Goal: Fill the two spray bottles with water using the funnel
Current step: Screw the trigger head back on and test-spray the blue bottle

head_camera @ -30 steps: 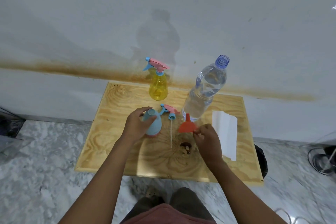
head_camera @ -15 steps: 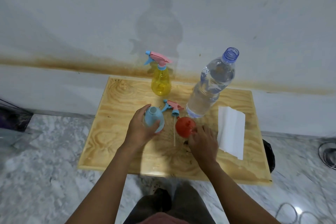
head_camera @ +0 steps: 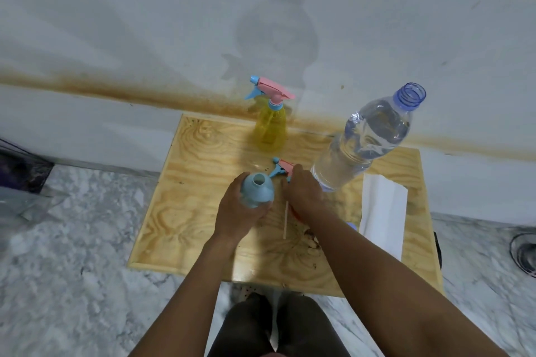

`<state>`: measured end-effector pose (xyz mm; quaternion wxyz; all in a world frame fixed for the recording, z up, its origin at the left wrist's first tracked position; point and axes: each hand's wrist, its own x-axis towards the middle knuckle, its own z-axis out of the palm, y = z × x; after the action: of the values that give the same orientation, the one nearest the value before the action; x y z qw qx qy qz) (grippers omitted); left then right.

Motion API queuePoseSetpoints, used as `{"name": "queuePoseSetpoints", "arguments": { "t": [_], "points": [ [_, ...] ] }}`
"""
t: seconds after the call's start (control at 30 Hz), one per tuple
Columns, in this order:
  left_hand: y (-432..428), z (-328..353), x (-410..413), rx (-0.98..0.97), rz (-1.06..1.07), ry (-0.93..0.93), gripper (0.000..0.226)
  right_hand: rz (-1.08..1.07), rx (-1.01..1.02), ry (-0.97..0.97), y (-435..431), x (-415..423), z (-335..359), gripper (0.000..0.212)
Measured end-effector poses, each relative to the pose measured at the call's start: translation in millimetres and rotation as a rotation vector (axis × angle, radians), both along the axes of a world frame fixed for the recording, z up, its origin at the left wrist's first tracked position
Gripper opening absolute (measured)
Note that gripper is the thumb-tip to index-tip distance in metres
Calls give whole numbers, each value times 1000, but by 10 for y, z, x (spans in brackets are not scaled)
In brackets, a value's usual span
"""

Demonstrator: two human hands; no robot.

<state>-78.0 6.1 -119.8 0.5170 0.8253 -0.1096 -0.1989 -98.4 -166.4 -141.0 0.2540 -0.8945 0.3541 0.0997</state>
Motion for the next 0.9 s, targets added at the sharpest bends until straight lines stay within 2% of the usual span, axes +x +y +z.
{"name": "queuePoseSetpoints", "arguments": {
  "t": [0.07, 0.2, 0.3, 0.47, 0.57, 0.63, 0.73, 0.9],
  "points": [
    [8, -11, -1, -4, -2, -7, 69, -71, 63, -75, -7, -8, 10, 28],
    [82, -10, 7, -36, 18, -5, 73, -207, 179, -360, 48, -62, 321, 22],
    [140, 67, 29, -48, 42, -24, 78, -182, 235, -537, 100, -111, 684, 27],
    [242, 275, 61, -26, 39, -93, 88, -177, 495, -879, 159, -255, 1457, 29],
    [308, 356, 82, -2, 5, -113, 80, -201, 621, -1083, 236, -278, 1786, 33],
    [340, 423, 81, 8, -17, -142, 71, -210, 671, -1140, 303, -257, 1936, 28],
    [371, 532, 41, -8, -48, -175, 71, -206, 686, -1169, 424, -228, 2076, 23],
    [402, 671, -15, -23, -85, -250, 71, -189, 755, -1139, 571, -191, 2050, 28]
  ]
}}
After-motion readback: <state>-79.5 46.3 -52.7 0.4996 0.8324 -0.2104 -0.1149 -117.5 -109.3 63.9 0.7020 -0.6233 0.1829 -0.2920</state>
